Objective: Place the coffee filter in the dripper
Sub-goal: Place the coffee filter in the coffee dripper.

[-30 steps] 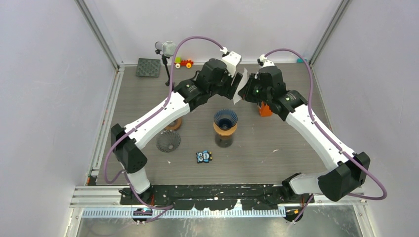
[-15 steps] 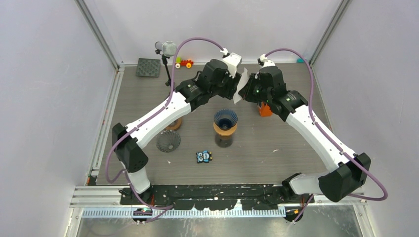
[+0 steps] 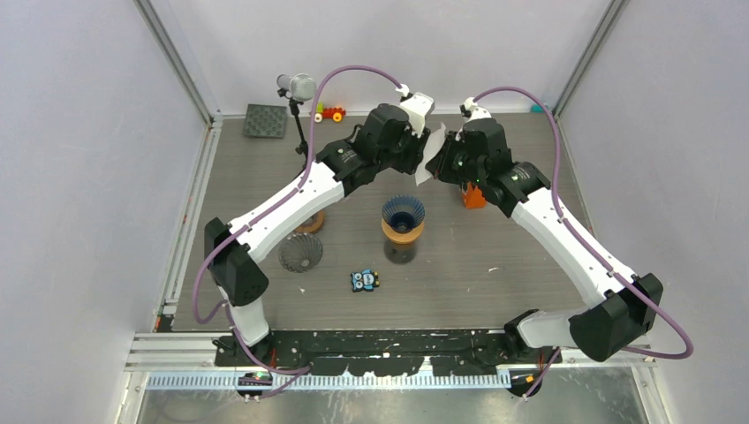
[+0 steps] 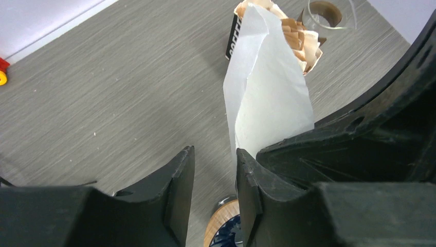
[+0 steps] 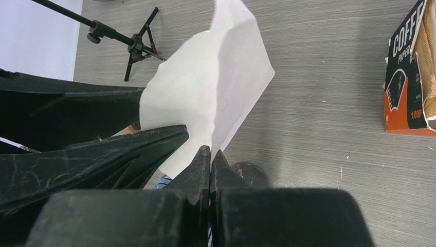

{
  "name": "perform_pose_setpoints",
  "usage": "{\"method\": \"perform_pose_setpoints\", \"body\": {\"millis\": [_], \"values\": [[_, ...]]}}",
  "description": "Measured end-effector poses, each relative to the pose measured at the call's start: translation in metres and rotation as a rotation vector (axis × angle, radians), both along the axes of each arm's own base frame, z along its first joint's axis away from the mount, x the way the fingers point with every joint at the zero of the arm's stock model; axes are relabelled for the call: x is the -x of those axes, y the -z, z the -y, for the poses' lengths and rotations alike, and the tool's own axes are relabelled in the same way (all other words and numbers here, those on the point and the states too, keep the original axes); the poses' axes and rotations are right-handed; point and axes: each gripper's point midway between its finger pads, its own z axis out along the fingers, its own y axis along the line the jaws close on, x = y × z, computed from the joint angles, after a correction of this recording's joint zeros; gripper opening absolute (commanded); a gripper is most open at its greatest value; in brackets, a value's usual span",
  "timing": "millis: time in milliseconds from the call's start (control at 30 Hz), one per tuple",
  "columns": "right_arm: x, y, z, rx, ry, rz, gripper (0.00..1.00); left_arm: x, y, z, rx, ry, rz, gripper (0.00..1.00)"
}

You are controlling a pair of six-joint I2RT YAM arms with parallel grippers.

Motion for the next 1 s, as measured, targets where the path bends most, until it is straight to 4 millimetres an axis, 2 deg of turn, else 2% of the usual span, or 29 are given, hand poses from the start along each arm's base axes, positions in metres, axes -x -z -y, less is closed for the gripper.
{"method": "perform_pose_setpoints", "body": {"millis": [167, 467, 633, 833, 1000], "values": [[0.000, 0.000, 0.000, 0.000, 0.000, 0.000, 0.01, -0.003, -0.004, 0.003, 0.005, 0.012, 0.009, 0.38], [0.002, 0.000, -0.002, -0.006, -0.015, -0.004, 0.01, -0.004, 0.008, 0.008, -0.015, 0.037, -0.006, 0.37], [0.003, 0.004, -0.002, 0.004, -0.025, -0.007, 0.01, -0.004, 0.009, 0.010, -0.017, 0.048, -0.004, 0.27], [0.002, 0.011, 0.003, 0.036, -0.015, -0.008, 0.05, -0.004, 0.005, 0.012, -0.014, 0.064, 0.008, 0.00], [0.000, 0.012, 0.006, 0.055, -0.005, 0.001, 0.08, -0.003, 0.006, 0.013, -0.015, 0.072, 0.007, 0.00]]}}
